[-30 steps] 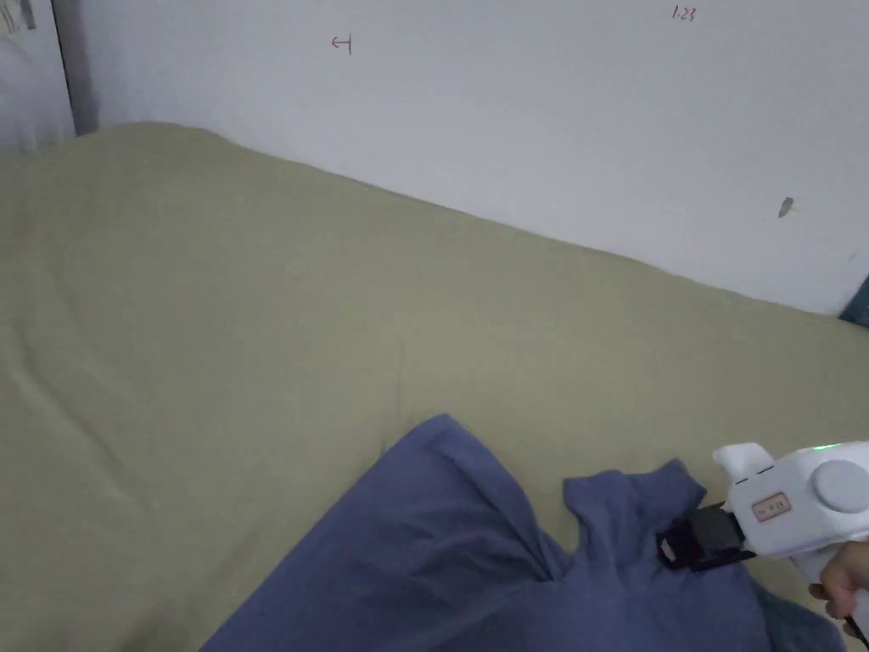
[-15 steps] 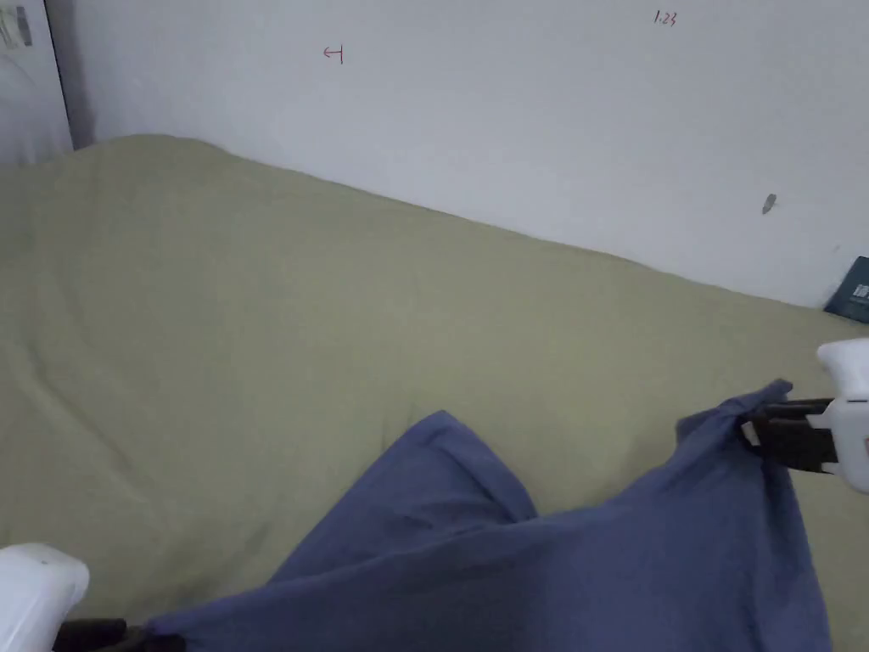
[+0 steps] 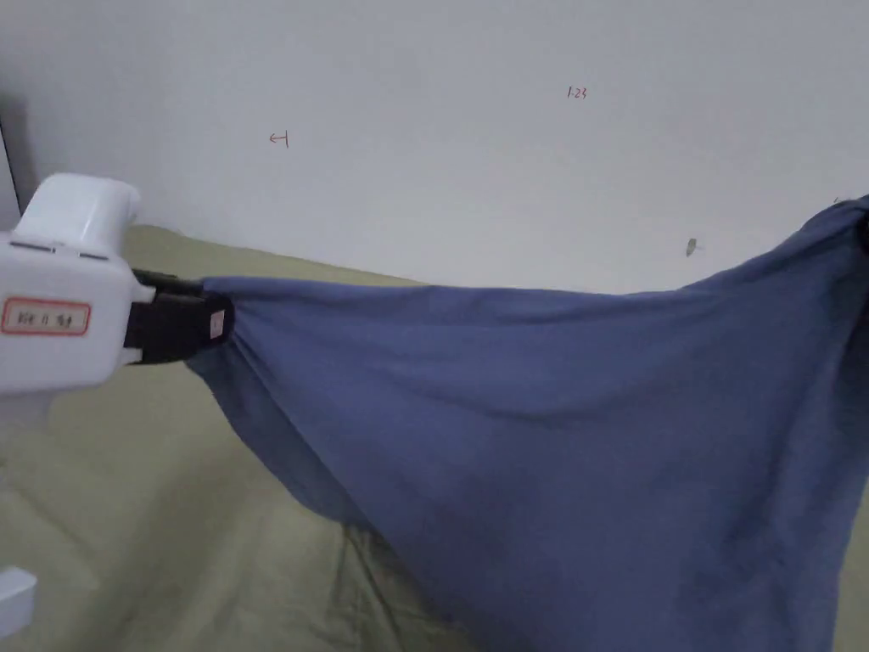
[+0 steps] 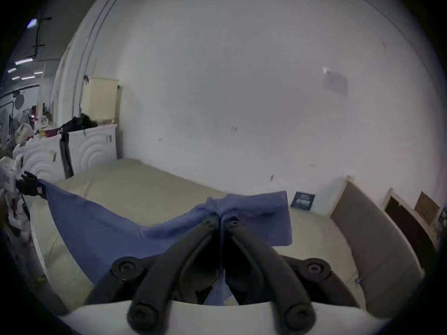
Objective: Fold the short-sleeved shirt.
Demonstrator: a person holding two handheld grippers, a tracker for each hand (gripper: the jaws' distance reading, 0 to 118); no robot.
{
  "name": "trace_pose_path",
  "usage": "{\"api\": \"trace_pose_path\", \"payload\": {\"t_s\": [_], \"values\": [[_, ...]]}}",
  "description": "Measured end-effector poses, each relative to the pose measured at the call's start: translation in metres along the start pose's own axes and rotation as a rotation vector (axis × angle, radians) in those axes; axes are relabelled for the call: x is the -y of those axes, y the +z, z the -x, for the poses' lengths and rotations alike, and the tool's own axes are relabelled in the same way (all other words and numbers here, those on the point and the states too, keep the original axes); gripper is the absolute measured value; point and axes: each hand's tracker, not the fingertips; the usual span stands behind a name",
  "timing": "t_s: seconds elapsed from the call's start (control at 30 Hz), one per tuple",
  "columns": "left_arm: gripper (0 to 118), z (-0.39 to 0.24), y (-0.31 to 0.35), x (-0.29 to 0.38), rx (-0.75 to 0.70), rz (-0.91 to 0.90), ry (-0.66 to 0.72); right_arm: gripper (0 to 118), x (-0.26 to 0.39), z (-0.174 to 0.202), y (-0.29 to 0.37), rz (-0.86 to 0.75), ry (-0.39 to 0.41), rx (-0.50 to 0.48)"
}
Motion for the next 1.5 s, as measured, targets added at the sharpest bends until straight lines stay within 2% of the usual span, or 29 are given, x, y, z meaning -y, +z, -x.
{"api": "trace_pose_path", "payload": {"t_s": [0.07, 0.23, 0.43, 0.47, 0.63, 0.77, 0.87, 1.0, 1.13, 1.23, 1.33, 1.5], "values": [[9, -0.008, -0.010, -0.031, 0.001, -0.007, -0.007, 3, -0.016, 0.004, 0.002, -0.026, 0.002, -0.001], [9, -0.004, -0.036, -0.093, -0.074, -0.059, -0.035, 3, -0.053, 0.000, -0.006, -0.097, 0.003, 0.069], [9, -0.021, -0.058, -0.149, -0.104, -0.085, -0.044, 3, -0.092, -0.019, -0.053, -0.169, 0.033, 0.121], [9, 0.002, -0.082, -0.163, -0.115, -0.098, -0.056, 3, -0.099, -0.020, -0.062, -0.180, 0.040, 0.134], [9, 0.018, -0.104, -0.199, -0.144, -0.135, -0.050, 3, -0.126, -0.028, -0.100, -0.204, 0.019, 0.167], [9, 0.013, -0.105, -0.209, -0.169, -0.158, -0.100, 3, -0.141, -0.027, -0.110, -0.239, 0.025, 0.199], [9, 0.028, -0.119, -0.224, -0.157, -0.205, -0.031, 3, -0.144, -0.026, -0.107, -0.277, 0.018, 0.188], [9, 0.031, -0.124, -0.214, -0.145, -0.191, -0.050, 3, -0.134, -0.027, -0.103, -0.241, 0.017, 0.178], [9, 0.028, -0.118, -0.183, -0.121, -0.155, -0.086, 3, -0.106, -0.025, -0.088, -0.186, -0.012, 0.157], [9, 0.030, -0.115, -0.157, -0.100, -0.107, -0.089, 3, -0.076, -0.024, -0.072, -0.154, -0.004, 0.136], [9, 0.011, -0.088, -0.117, -0.088, -0.075, -0.088, 3, -0.045, -0.023, -0.051, -0.112, -0.005, 0.114], [9, -0.002, -0.059, -0.068, -0.052, -0.040, -0.122, 3, 0.000, 0.002, -0.001, -0.057, 0.015, 0.052]]}}
